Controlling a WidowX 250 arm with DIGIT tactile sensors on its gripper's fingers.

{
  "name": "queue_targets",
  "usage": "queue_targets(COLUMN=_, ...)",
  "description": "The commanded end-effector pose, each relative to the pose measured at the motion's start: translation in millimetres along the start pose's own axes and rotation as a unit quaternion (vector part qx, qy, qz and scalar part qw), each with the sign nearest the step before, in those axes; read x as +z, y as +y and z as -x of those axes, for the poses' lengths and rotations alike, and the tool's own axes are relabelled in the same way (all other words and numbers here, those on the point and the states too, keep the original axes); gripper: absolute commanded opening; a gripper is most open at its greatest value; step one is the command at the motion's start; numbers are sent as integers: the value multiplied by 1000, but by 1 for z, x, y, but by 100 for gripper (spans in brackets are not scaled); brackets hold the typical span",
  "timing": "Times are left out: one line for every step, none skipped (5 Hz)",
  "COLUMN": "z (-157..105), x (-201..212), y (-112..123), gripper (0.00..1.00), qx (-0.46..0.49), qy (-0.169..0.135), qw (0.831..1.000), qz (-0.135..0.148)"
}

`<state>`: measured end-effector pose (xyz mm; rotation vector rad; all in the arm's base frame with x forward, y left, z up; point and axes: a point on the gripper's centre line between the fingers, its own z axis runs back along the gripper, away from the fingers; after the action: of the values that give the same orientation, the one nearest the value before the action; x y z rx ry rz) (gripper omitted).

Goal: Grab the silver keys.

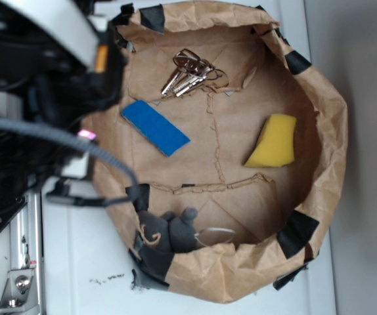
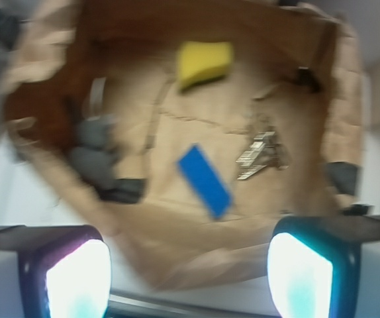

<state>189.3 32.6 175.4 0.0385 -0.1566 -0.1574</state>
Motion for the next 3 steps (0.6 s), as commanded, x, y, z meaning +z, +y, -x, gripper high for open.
queue_targets(z=-28, x=-37, y=3, gripper=100, qx=-5, qy=7, qw=999, qz=-41)
queue_targets(z=-41, x=-57, y=17, gripper=100, qx=-6, qy=24, qw=999, qz=-48)
queue_targets(z=-41, x=-57, y=17, gripper=100, qx=-6, qy=24, qw=999, qz=-48)
